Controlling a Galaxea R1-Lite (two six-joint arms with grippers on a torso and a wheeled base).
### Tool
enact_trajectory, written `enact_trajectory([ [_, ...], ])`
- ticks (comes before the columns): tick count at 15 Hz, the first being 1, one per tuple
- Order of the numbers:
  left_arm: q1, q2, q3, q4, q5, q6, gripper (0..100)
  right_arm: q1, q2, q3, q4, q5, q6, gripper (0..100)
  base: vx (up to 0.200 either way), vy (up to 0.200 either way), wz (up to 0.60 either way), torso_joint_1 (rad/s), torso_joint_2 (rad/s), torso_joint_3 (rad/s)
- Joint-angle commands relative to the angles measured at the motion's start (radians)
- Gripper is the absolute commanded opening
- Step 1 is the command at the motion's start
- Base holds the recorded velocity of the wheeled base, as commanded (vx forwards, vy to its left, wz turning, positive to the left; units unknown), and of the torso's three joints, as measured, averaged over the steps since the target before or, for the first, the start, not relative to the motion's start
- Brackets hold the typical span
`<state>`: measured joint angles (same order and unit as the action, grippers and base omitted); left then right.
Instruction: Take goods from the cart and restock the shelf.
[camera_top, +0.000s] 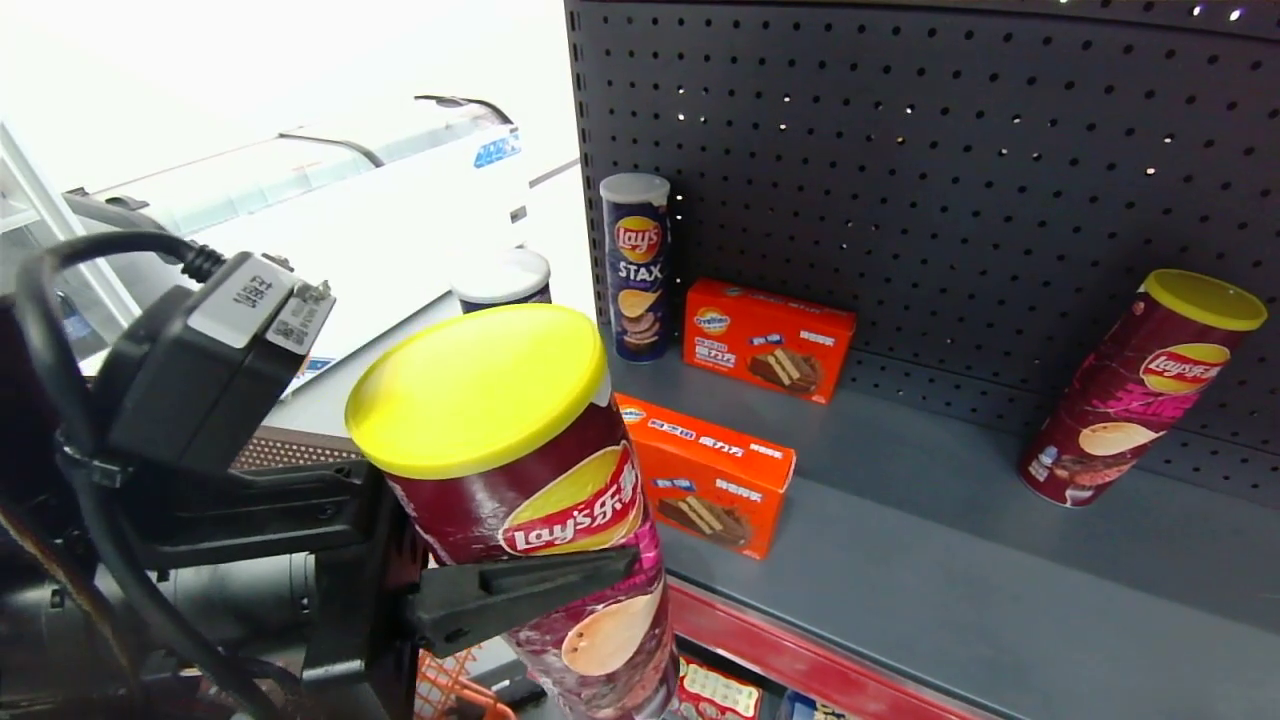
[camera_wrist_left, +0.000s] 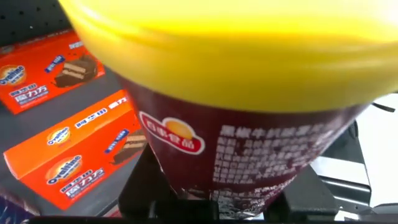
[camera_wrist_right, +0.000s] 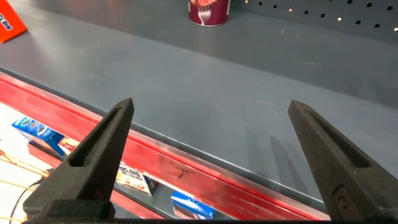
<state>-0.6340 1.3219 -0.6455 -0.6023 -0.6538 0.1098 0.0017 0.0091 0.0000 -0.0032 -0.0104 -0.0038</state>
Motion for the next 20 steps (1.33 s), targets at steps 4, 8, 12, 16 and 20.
enact_trajectory([
  [4, -0.013, 0.002, -0.016, -0.001, -0.029, -0.001, 0, 0.000, 0.002, 0.000, 0.000, 0.000, -0.001, 100, 0.000, 0.000, -0.60, 0.002, 0.00, 0.004],
  [8, -0.013, 0.002, -0.014, -0.001, -0.029, -0.001, 0, 0.000, 0.002, 0.000, -0.001, 0.000, -0.001, 100, 0.000, 0.000, -0.60, 0.002, 0.01, 0.004],
  [12, -0.004, 0.003, -0.008, -0.001, -0.026, -0.001, 0, 0.000, 0.002, 0.000, -0.001, 0.000, 0.002, 100, 0.000, 0.000, -0.45, -0.001, 0.00, 0.002],
  [16, 0.007, -0.004, -0.002, -0.001, -0.021, -0.001, 0, 0.000, 0.002, 0.000, -0.001, 0.000, 0.001, 100, 0.000, 0.000, 0.00, 0.000, 0.00, 0.000],
  [20, 0.024, -0.006, 0.003, -0.001, -0.021, -0.001, 0, 0.000, 0.002, 0.000, 0.000, 0.000, -0.002, 100, 0.000, 0.000, 0.00, 0.000, 0.00, 0.000],
])
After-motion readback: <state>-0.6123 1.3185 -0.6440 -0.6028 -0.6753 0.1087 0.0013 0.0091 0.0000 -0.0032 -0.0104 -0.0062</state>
